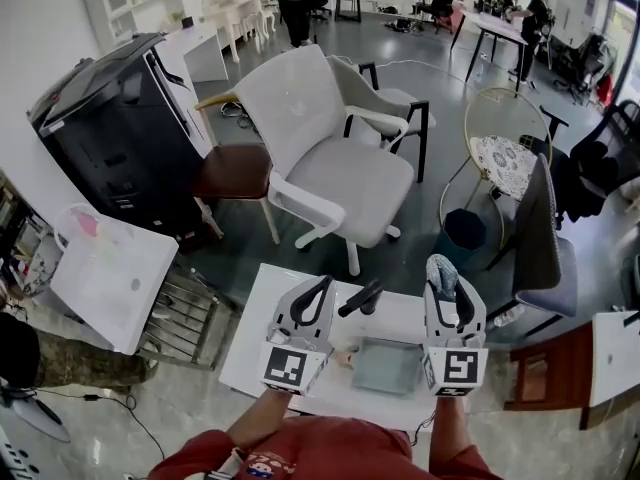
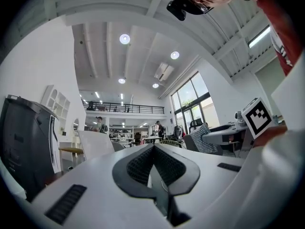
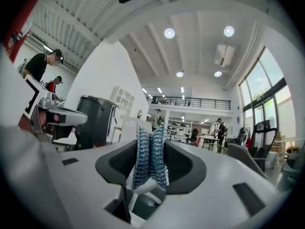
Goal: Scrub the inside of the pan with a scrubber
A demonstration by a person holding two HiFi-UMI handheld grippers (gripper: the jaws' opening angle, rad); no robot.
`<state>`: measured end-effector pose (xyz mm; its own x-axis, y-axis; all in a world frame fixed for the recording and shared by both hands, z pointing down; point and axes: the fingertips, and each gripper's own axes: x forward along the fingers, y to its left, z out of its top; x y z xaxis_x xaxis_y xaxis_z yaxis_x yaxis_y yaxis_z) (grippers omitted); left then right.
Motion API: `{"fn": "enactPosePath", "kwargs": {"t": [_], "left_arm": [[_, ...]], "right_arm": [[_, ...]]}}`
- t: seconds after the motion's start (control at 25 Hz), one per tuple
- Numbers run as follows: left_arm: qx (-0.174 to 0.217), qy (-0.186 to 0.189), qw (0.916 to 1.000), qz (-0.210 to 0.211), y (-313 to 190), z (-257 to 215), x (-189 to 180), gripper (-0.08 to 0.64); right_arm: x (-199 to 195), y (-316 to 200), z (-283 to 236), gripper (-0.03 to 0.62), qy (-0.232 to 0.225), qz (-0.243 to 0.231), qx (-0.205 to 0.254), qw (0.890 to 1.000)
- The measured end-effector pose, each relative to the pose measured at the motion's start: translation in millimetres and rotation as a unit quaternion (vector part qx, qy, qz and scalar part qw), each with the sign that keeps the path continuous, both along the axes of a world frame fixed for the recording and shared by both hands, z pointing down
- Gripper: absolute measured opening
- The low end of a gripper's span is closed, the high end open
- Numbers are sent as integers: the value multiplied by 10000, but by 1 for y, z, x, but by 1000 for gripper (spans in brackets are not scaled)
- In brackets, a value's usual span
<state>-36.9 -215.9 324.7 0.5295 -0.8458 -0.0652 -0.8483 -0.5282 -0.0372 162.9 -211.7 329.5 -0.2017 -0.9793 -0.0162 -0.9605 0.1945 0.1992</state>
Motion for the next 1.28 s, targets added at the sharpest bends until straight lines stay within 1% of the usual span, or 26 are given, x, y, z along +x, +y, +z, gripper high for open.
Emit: {"fn": "enactPosePath", "kwargs": {"t": [0.12, 0.24, 0.48, 0.64, 0.84, 1.28], "left_arm": [[155, -13, 9998, -107, -4, -18, -7, 14], [326, -19, 9993, -195, -7, -26, -12, 14], [299, -71, 9992, -251, -6, -20, -15, 14], [299, -43, 9993, -231, -6, -21, -14, 14], [306, -97, 9993, -177, -6, -21, -13, 14], [306, -75, 9993, -191, -8, -21, -16, 14]], "right_arm": [[7, 3, -26, 184, -210, 265, 483, 9983], [8, 4, -35, 184, -154, 342, 685, 9969], [11, 7, -28, 184, -239, 392, 596, 9972], [12, 8, -27, 184, -197, 416, 577, 9973], [11, 9, -27, 183, -162, 418, 564, 9974], [7, 4, -20, 183, -128, 372, 491, 9980]]}}
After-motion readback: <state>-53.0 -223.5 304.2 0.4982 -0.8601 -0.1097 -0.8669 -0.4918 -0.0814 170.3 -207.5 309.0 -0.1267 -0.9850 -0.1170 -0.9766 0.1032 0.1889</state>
